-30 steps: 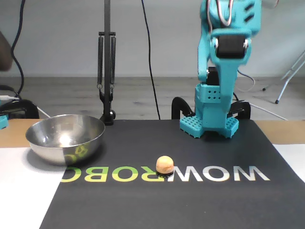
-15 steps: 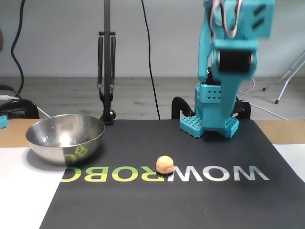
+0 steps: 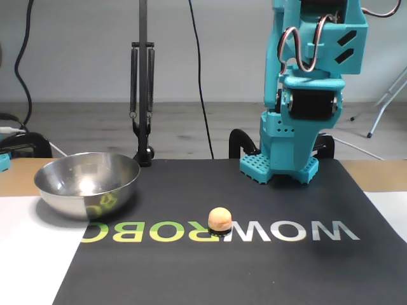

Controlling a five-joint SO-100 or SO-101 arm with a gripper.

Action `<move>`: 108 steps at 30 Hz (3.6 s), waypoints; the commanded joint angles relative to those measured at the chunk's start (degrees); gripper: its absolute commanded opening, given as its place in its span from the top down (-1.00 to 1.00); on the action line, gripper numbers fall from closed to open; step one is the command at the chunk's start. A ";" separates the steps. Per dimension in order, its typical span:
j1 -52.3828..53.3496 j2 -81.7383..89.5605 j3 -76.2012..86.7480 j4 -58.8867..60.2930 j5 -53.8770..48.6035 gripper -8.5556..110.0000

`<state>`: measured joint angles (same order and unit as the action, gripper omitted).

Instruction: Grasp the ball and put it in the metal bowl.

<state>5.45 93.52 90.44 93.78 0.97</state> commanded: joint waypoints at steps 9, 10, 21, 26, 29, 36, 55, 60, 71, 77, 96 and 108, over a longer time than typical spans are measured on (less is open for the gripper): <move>0.18 -0.26 -1.58 0.18 -0.18 0.86; 0.18 -0.26 -1.58 0.09 -0.18 0.86; 0.35 0.44 6.68 -9.05 -0.26 0.86; 1.85 0.79 7.38 -9.67 -0.26 0.86; 2.11 0.79 7.56 -9.93 -0.26 0.86; 3.96 0.79 7.73 -12.39 -0.26 0.86; 5.10 8.17 18.54 -18.37 -0.35 0.86; 4.92 8.96 18.46 -18.46 -0.35 0.86; 5.27 9.93 18.46 -18.46 -0.35 0.86; 7.56 11.34 18.54 -18.46 -0.35 0.86; 16.70 10.72 18.63 -18.37 -0.35 0.86; 23.47 10.63 20.65 -18.46 -0.35 0.86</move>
<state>28.04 102.74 110.92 75.59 0.79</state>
